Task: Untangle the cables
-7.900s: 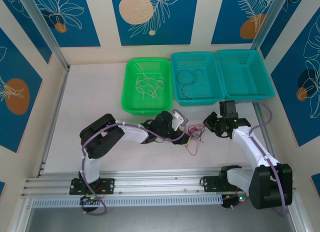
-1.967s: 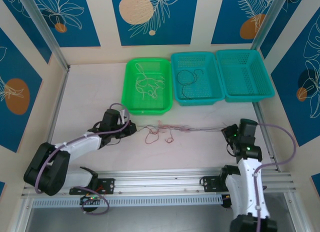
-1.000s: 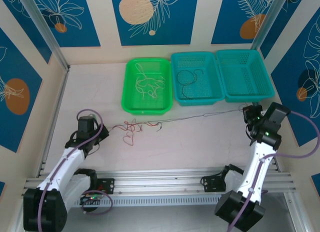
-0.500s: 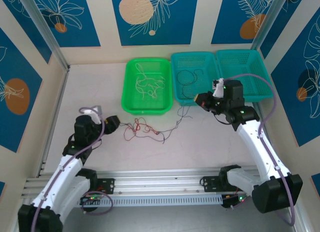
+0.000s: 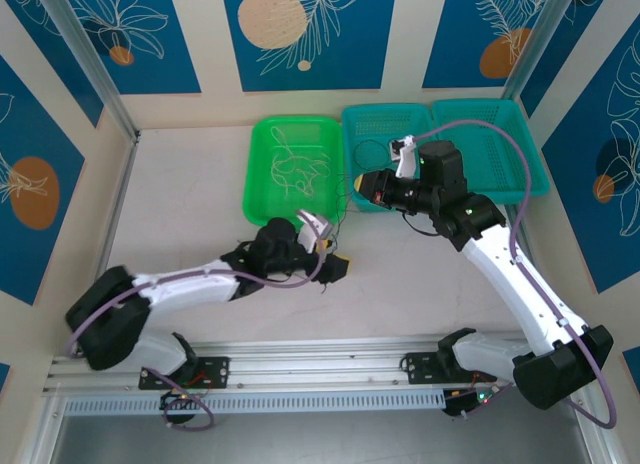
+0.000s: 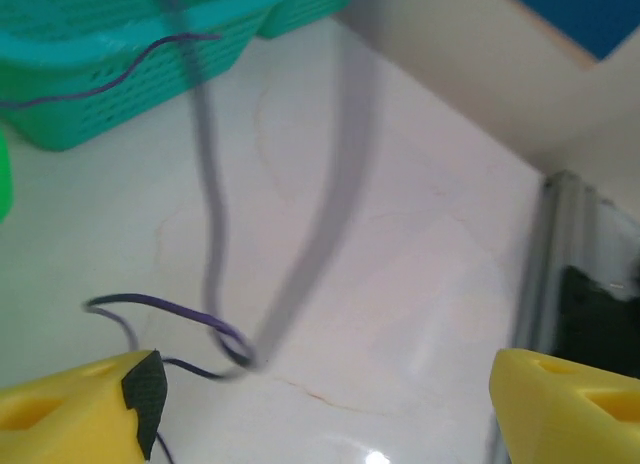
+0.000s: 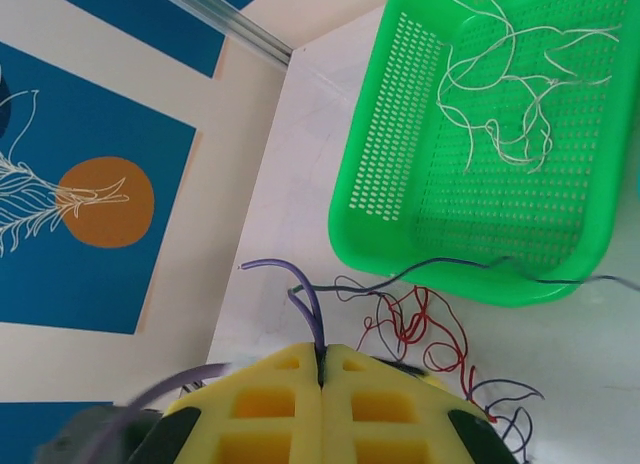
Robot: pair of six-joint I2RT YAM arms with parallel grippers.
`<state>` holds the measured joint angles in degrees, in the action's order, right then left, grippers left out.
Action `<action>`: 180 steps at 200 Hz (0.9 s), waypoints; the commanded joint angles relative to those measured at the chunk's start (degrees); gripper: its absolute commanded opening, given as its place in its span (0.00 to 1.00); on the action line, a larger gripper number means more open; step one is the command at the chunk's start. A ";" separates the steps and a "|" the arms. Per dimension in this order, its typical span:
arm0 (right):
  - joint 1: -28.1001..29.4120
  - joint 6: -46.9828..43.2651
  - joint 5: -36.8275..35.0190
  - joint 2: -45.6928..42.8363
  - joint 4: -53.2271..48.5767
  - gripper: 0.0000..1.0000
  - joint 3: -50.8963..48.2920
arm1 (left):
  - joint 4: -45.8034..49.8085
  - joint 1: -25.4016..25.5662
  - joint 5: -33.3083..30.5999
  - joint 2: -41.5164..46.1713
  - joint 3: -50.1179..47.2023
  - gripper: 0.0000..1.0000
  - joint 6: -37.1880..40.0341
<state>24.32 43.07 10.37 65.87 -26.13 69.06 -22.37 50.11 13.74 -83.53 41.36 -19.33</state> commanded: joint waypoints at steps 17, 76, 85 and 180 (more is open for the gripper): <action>0.09 3.48 -7.40 -2.76 -2.62 0.00 2.46 | -9.28 -0.03 -11.77 -8.85 2.30 0.47 -2.45; -18.97 16.25 -16.16 -10.74 -13.64 0.13 -4.64 | -8.21 -4.72 -13.80 -4.58 -6.46 0.00 -10.78; -22.87 16.89 -14.26 -11.97 -13.56 0.13 -6.84 | -8.44 -5.71 -13.29 -2.89 -8.32 0.00 -11.15; -18.24 11.02 -6.63 -12.19 -6.80 0.02 -14.15 | -14.19 -2.35 11.95 -4.07 -1.82 0.51 0.53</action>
<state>1.17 56.73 4.97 53.52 -34.65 53.45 -32.08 43.97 17.17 -83.68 33.69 -23.59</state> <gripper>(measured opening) 0.052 0.435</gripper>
